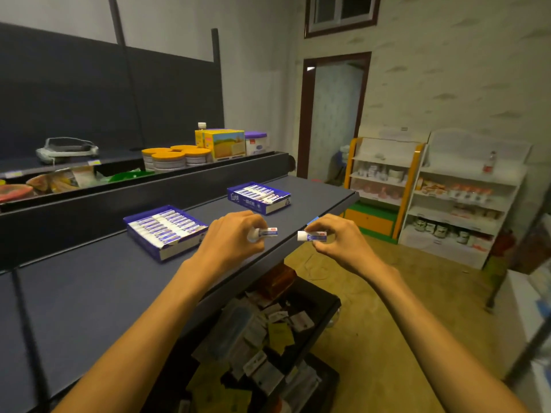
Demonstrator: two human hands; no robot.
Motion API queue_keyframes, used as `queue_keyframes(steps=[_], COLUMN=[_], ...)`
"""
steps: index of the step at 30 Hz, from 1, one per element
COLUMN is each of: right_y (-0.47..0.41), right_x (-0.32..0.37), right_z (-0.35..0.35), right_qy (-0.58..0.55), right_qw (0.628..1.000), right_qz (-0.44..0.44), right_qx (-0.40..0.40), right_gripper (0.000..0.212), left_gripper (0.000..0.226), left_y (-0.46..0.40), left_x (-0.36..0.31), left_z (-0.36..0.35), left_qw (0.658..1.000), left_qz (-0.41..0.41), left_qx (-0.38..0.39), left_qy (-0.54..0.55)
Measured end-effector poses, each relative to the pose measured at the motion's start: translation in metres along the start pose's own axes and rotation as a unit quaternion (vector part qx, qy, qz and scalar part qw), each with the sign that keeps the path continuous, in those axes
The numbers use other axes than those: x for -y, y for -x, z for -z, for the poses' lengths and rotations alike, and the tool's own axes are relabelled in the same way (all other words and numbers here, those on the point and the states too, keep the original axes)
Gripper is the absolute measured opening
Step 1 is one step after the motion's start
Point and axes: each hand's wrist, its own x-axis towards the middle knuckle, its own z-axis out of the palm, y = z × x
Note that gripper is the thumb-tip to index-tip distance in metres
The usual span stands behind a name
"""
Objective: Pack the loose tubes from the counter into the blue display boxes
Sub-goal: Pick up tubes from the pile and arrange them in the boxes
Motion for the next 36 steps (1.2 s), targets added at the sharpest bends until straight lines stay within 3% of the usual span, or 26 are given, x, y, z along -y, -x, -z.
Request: queue_keyframes(steps=[8, 16, 28, 36], right_y=[-0.073, -0.147, -0.266, -0.322], right_x=[-0.11, -0.169, -0.181, -0.17], right_z=[0.017, 0.002, -0.07, -0.107], right_qy=[-0.03, -0.085, -0.129, -0.17], right_qw=[0.998, 0.987, 0.966, 0.951], right_qz=[0.055, 0.127, 0.193, 0.201], right_qx=[0.028, 0.055, 0.114, 0.162], right_gripper=[0.028, 0.028, 0.028, 0.028], left_gripper=[0.026, 0.029, 0.028, 0.027], left_y=[-0.081, -0.133, -0.173, -0.2], left_x=[-0.015, -0.008, 0.069, 0.099], left_z=[-0.06, -0.086, -0.107, -0.112], left_qw=[0.997, 0.985, 0.961, 0.959], left_qz=[0.068, 0.149, 0.25, 0.274], left_qx=[-0.015, -0.037, -0.084, 0.015], left_qy=[-0.037, -0.079, -0.081, -0.066])
